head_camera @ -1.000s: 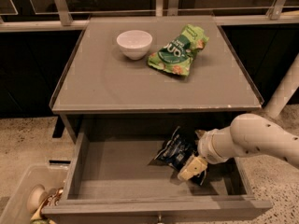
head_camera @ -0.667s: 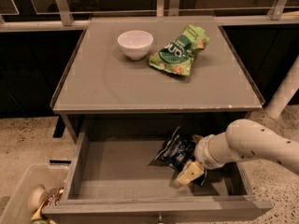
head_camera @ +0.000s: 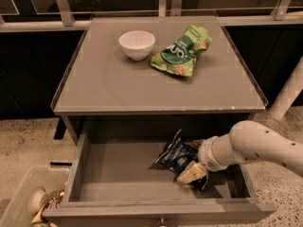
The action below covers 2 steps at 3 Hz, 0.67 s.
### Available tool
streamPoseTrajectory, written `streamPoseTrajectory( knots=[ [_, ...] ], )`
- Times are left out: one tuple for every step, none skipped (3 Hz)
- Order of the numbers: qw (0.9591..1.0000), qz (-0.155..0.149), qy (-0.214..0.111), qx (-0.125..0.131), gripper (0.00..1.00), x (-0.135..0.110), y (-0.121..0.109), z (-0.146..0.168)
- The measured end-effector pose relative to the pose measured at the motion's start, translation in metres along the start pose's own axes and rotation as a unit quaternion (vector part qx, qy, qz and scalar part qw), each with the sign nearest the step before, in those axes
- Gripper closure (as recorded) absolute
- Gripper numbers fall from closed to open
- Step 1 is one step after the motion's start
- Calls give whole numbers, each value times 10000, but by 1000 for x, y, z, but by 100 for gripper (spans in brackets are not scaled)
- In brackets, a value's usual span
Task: Pick blue chip bag from top drawer and place on counter
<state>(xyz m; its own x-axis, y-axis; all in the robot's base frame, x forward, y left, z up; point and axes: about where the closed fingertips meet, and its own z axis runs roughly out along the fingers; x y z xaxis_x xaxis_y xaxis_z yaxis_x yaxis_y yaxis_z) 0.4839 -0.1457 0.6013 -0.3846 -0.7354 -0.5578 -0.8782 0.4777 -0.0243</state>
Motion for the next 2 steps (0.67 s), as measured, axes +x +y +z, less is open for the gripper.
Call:
streamPoseTrajectory(
  knots=[
    [10000,0,0,0,42,0,0,0],
    [10000,0,0,0,65,0,0,0]
  ],
)
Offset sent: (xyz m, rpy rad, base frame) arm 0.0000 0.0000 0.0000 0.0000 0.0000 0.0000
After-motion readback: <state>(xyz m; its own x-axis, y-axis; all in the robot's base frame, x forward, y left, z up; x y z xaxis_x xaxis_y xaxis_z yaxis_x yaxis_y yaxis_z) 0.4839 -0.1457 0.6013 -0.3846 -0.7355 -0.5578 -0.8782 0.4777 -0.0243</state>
